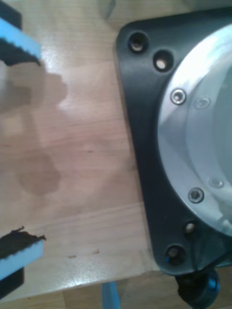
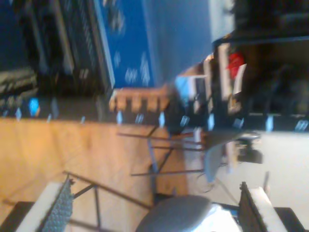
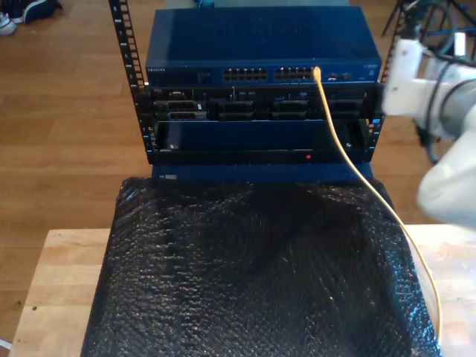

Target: Grab the cable and plug it in

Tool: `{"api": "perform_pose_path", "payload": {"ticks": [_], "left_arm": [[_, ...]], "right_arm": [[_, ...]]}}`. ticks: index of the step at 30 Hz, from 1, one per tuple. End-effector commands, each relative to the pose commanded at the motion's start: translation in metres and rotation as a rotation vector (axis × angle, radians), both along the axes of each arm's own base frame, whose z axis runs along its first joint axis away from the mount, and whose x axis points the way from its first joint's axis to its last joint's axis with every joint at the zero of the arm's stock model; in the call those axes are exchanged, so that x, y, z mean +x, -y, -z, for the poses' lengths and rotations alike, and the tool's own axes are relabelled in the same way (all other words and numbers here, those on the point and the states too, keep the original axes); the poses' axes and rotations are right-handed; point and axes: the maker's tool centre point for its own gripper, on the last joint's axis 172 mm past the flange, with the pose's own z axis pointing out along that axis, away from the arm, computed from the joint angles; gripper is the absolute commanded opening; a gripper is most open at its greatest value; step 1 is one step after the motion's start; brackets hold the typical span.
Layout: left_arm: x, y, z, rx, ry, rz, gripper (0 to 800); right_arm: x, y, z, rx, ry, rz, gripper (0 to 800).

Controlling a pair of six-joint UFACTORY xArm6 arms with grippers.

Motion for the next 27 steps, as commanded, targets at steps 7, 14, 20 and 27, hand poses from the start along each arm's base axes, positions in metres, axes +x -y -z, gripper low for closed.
{"api": "perform_pose_path", "payload": {"ticks": [7, 14, 20, 27], "left_arm": [[0.0, 0.0, 0.0, 0.0, 0.0, 0.0, 800], [0.0, 0.0, 0.0, 0.0, 0.0, 0.0, 800], [0.0, 0.0, 0.0, 0.0, 0.0, 0.0, 800], [0.0, 0.0, 0.0, 0.0, 0.0, 0.0, 800]], "right_arm": [[-0.001, 0.063, 0.003, -0.084, -0.106, 0.014, 800], [-0.018, 0.143, 0.01, -0.144, -0.229, 0.04, 800], [-0.046, 0.203, 0.016, -0.113, -0.341, 0.077, 800], [-0.088, 0.255, 0.039, -0.1, -0.451, 0.097, 800]]}}
